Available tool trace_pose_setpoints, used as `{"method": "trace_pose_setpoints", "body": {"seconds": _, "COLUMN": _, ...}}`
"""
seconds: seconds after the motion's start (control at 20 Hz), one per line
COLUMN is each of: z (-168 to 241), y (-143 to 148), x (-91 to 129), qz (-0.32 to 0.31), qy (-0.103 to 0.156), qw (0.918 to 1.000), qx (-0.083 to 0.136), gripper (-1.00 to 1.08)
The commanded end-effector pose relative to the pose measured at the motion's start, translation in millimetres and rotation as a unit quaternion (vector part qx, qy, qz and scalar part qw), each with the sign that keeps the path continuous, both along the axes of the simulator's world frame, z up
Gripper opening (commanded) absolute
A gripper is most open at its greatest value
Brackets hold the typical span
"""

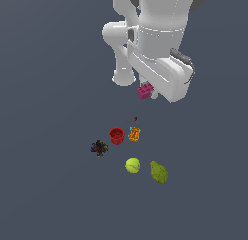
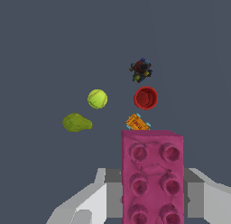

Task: Pick up a designated object from a clutter of objects.

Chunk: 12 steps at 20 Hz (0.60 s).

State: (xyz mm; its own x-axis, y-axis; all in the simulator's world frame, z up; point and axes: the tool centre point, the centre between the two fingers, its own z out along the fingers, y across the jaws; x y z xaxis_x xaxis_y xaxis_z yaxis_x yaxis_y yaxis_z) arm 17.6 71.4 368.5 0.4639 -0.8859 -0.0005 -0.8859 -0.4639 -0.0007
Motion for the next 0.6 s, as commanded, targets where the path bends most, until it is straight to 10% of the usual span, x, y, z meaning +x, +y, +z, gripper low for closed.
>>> {"method": "trace_pose_setpoints", "body": {"seconds": 0.0, "z": 10, "y": -2, "x": 5, "qz": 0.0, "qy": 0.0, "qw": 1.0, "qx": 0.0, "gripper": -1.0}}
{"method": "trace_pose_setpoints", "body": {"seconds": 0.55, "z": 26, "y": -5, "x": 15, "qz": 0.0, "qy": 0.0, "qw": 1.0, "qx": 0.0, "gripper": -1.0}}
